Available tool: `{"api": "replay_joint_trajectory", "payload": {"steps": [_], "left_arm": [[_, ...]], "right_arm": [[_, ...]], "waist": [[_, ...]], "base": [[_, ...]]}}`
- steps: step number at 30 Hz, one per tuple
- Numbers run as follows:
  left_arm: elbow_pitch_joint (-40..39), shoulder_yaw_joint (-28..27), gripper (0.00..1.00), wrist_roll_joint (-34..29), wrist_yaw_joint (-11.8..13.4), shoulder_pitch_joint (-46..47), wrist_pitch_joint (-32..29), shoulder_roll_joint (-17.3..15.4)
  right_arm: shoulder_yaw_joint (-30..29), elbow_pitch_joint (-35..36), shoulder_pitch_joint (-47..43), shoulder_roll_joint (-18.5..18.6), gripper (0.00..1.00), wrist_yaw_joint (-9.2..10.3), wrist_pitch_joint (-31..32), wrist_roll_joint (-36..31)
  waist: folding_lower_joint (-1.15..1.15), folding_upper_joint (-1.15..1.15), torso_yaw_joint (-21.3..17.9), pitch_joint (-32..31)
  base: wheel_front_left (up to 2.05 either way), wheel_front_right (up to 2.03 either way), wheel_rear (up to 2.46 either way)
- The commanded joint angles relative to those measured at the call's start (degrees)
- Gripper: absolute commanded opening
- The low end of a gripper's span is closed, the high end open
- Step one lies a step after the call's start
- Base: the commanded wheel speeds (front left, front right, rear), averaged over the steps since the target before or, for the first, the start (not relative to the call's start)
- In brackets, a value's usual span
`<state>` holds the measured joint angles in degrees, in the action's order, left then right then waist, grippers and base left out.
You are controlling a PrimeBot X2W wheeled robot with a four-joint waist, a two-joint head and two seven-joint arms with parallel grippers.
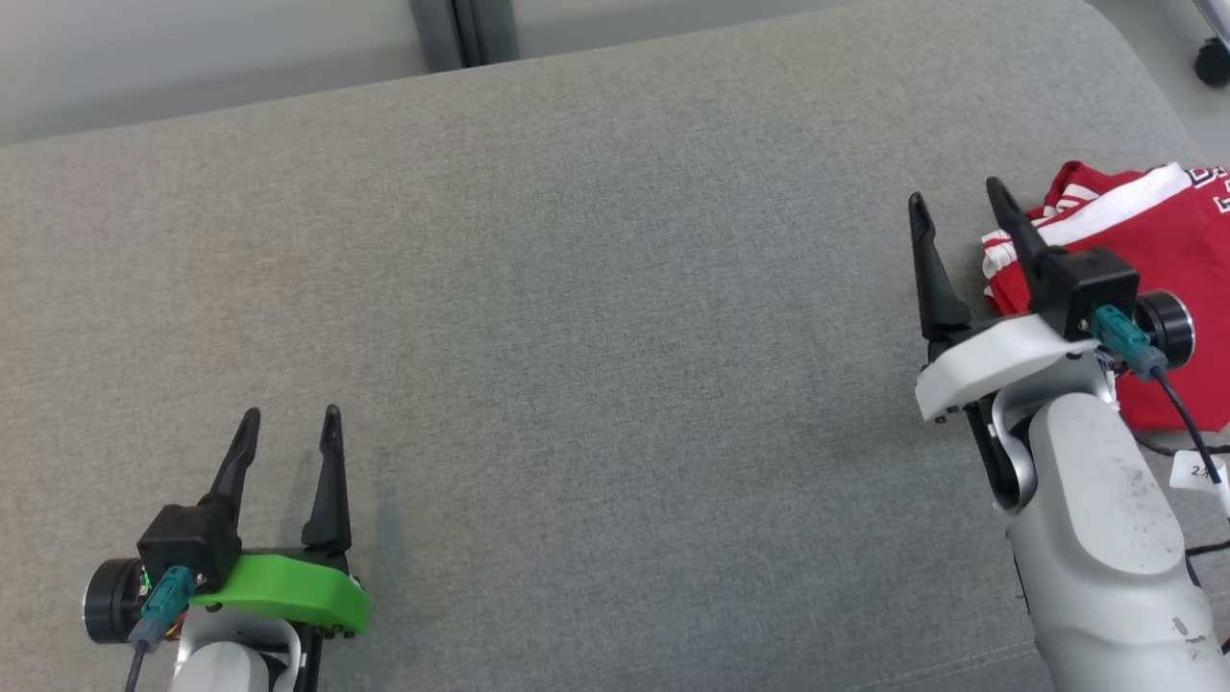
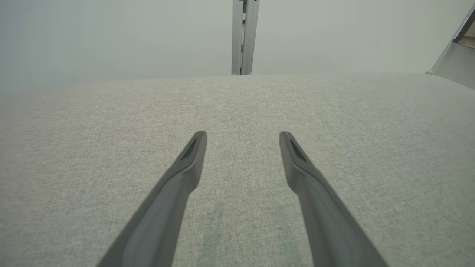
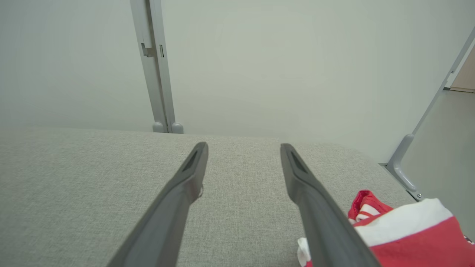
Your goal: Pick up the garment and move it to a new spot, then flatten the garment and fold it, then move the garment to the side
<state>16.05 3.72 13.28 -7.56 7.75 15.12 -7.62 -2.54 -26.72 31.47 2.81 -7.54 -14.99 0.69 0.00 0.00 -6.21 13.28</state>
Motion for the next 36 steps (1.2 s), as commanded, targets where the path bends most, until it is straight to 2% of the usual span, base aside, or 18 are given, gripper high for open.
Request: {"api": "replay_joint_trajectory", "payload": {"steps": [1, 8, 16, 29, 30, 33, 36], "left_arm": [[0.42, -1.11, 1.00, -0.75, 0.17, -0.83, -0.01, 0.45], [1.74, -4.42, 1.00, -3.20, 0.17, -3.15, -0.01, 2.12], [1.21, -5.02, 1.00, -3.95, 0.17, -7.29, -0.01, 3.44], [0.60, -6.12, 1.00, -2.38, 0.16, -9.88, -0.01, 4.30], [0.74, -5.84, 0.00, -2.58, -0.01, -9.42, 0.00, 4.37], [2.07, -5.64, 0.00, -2.36, -0.01, -9.51, -0.08, 4.63], [2.21, -5.88, 0.00, 0.53, -0.01, -9.13, -0.92, 4.67]], "right_arm": [[-0.06, 0.11, -2.20, 0.32, 1.00, 0.12, -0.23, 1.49], [2.03, -0.22, -9.46, 0.26, 1.00, 0.11, -0.24, 5.04], [3.28, -0.63, -15.72, 0.24, 1.00, 0.11, -0.24, 8.59], [3.51, 0.12, -18.13, 0.23, 1.00, 0.11, -0.24, 8.21], [3.54, -0.06, -17.71, -0.01, 0.00, 0.01, 0.00, 8.28], [3.45, -1.32, -18.31, -0.35, 0.00, 0.00, 0.23, 8.51], [2.68, -1.53, -18.19, -0.37, 0.00, 0.00, 1.39, 11.27]], "waist": [[0.00, 0.00, 2.97, -3.13], [0.00, 0.00, 4.77, -6.08], [0.00, 0.00, 5.07, -9.11], [0.00, 0.00, 5.46, -10.74], [0.00, 0.00, 5.42, -10.78], [0.00, 0.00, 5.49, -10.76], [0.00, 0.00, 5.50, -10.81]], "base": [[0.00, 0.00, 0.00], [0.00, 0.00, 0.00], [0.00, 0.00, 0.00], [0.00, 0.00, 0.00], [0.00, 0.00, 0.00], [0.00, 0.00, 0.00], [0.00, 0.00, 0.00]]}}
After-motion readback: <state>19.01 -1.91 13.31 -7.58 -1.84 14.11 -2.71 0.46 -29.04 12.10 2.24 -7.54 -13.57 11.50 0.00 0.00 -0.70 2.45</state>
